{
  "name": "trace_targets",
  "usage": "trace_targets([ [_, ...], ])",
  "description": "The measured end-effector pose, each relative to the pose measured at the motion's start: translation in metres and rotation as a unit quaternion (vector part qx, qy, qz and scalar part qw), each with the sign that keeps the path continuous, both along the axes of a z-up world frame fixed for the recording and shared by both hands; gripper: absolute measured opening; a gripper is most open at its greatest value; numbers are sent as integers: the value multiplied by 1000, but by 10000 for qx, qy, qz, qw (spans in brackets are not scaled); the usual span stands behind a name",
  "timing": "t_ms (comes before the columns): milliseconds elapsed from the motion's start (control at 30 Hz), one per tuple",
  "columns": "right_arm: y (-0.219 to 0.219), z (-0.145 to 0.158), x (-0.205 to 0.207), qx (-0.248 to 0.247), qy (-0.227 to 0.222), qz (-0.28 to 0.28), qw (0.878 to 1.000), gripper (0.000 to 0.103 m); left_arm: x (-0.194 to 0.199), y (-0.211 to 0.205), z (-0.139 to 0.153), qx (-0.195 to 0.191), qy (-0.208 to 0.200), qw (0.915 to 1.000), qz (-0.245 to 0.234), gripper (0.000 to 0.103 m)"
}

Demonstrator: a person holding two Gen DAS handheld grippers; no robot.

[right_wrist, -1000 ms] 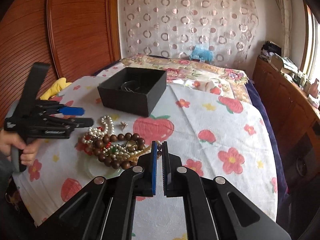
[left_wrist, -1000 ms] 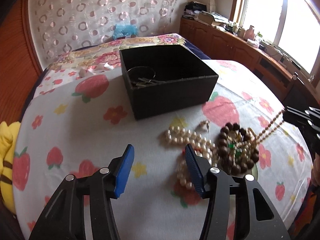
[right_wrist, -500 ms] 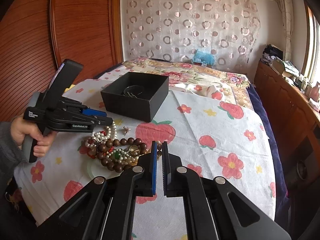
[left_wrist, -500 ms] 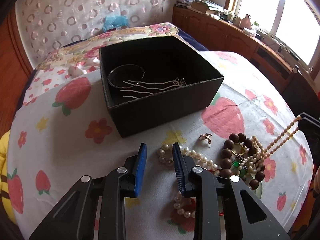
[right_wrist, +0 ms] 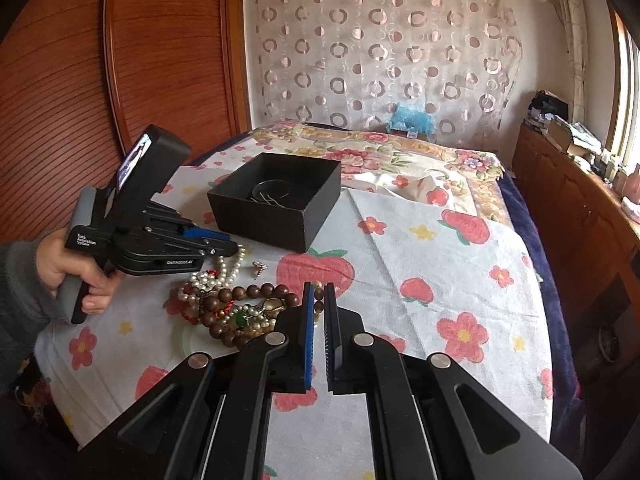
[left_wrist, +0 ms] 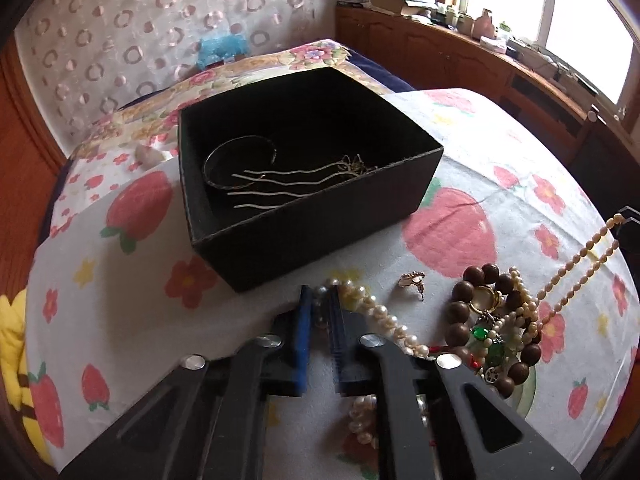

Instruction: Organize jewelry

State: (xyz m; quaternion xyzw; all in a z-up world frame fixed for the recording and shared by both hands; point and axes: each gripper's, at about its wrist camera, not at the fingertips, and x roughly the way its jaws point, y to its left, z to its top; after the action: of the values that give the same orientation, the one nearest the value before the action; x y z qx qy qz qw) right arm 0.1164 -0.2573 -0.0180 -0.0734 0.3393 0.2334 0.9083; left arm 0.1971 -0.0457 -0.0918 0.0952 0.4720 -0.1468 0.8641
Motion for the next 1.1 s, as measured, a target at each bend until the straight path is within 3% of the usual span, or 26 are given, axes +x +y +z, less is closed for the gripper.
trace_targets([
  [133, 0, 7, 0, 27, -63, 21, 10000, 5, -9, -2, 14, -1, -205, 9998, -28, 7],
  [533, 11, 58, -1, 144, -601, 192, 9979, 5, -55, 4, 120, -566, -1315, 9897, -8, 7],
  [1100, 22, 114, 14, 179, -1067, 322, 9936, 5, -66, 7, 194, -794, -1973, 9771, 28, 7],
])
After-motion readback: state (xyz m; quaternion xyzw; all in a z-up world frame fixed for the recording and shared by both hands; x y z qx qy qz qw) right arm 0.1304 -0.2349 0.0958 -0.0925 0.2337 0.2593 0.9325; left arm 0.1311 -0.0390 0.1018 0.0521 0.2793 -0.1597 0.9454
